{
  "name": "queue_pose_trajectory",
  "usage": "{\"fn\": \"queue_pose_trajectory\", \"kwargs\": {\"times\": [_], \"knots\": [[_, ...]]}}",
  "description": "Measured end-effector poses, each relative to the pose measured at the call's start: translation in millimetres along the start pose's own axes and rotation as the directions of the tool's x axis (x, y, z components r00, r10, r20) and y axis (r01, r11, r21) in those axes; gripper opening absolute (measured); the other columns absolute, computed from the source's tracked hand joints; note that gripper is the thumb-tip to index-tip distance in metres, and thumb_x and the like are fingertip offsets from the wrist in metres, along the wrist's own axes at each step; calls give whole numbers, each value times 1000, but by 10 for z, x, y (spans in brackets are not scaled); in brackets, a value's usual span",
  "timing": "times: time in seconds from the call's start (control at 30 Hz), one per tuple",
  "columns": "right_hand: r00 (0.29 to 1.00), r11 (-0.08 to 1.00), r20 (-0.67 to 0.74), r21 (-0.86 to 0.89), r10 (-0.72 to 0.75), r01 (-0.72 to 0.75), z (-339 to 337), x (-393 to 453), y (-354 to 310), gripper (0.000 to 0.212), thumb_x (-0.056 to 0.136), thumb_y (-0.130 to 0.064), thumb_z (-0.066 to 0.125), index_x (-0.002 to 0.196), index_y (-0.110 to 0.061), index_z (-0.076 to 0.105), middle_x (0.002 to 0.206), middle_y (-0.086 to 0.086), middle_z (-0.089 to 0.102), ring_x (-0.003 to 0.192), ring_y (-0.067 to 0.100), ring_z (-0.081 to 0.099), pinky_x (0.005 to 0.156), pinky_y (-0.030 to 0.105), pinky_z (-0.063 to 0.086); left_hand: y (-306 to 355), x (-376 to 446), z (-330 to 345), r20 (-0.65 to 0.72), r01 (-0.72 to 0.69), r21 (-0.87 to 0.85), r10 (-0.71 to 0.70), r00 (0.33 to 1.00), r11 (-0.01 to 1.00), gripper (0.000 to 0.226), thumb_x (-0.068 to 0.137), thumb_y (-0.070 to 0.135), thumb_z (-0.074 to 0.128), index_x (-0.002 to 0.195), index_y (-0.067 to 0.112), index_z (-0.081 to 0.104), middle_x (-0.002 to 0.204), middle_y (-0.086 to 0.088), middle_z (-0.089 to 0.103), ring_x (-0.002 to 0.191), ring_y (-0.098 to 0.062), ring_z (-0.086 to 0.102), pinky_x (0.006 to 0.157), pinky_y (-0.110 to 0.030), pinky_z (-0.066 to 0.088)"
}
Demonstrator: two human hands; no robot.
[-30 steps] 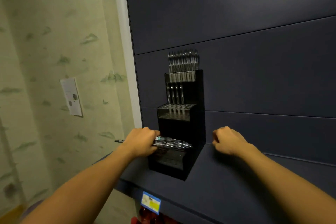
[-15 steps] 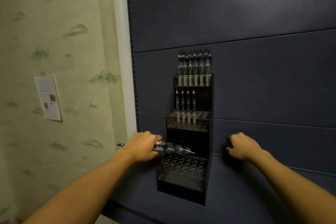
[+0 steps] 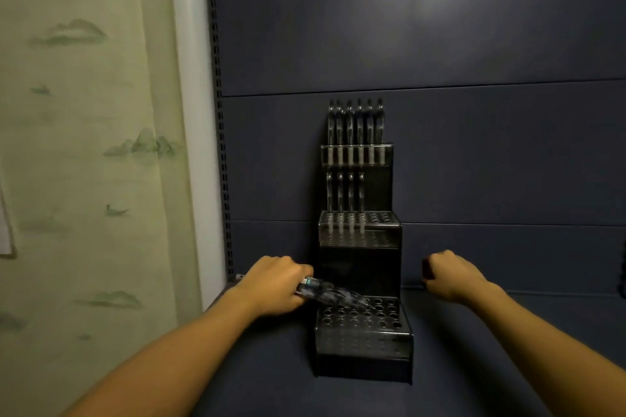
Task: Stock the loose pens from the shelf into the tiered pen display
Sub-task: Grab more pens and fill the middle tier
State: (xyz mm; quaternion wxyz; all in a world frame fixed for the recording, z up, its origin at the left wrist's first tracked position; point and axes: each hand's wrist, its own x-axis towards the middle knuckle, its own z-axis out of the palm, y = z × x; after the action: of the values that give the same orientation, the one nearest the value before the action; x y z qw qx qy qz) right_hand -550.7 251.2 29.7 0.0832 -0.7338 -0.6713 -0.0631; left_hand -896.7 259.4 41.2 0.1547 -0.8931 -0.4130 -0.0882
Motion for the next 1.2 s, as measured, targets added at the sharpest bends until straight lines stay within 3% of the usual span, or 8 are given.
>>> {"fn": "queue_pose_trajectory", "kwargs": {"times": [0.07,0.2,0.4,0.6,0.87,0.93,1.07,1.2], "knots": [[1000,1000,1,-1,18,-18,-21,-70,-92,16,93,-26,59,92,-11,65,87,5,64,79,23,66,72,37,59,-69,-11,-2,-21,-27,22,27,999,999,11,90,31,54,97,25,59,93,0,68,85,-25,64,65,-34,42],[1000,1000,-22,-20,15,-15,-59,-250,-299,17,93,-24,58,83,-10,60,79,3,59,72,22,61,57,29,48,-186,-8,-33,-65,-42,-8,41,997,999,4,89,30,55,92,28,53,92,0,67,86,-24,64,63,-33,38],[998,997,-65,-70,7,-12,-294,-455,-407,14,91,-23,60,83,-11,59,84,7,61,76,27,64,61,35,52,-278,18,-180,-123,-62,-25,58,991,998,7,91,31,55,93,26,57,81,4,58,82,-24,64,62,-33,38],[986,999,-161,-23,-32,29,-568,-437,-342,27,90,-19,60,66,-14,49,66,4,52,56,21,49,49,28,35,-353,168,-443,-194,-25,-71,11,981,997,13,91,31,58,81,28,49,67,11,43,69,-23,53,58,-33,33],[935,958,-245,66,-255,278,-762,-501,-328,15,88,-21,61,75,-15,62,70,0,61,63,19,59,59,40,54,-206,206,-605,-170,22,-123,-43,985,992,22,90,32,60,72,30,48,66,8,54,59,-7,49,51,-29,34],[908,933,-280,90,-312,348,-814,-569,-339,13,88,-24,63,78,-16,65,69,0,64,62,16,61,60,40,56,-137,179,-592,-153,40,-121,-58,987,992,23,89,32,61,70,31,47,67,8,56,60,-9,51,52,-29,36],[843,817,-359,277,-400,506,-923,-751,-394,6,90,-25,72,88,-25,66,63,-9,62,59,9,60,53,18,44,38,109,-562,-156,90,-167,-117,981,982,21,87,34,62,71,29,50,66,8,57,63,-13,55,55,-32,42],[753,615,-399,435,-523,658,-992,-878,-487,31,87,-13,78,114,-23,66,82,-8,68,73,15,68,68,27,56,211,69,-589,-164,115,-222,-154,974,968,14,87,34,64,77,25,58,67,8,61,64,-11,58,59,-34,49]]}}
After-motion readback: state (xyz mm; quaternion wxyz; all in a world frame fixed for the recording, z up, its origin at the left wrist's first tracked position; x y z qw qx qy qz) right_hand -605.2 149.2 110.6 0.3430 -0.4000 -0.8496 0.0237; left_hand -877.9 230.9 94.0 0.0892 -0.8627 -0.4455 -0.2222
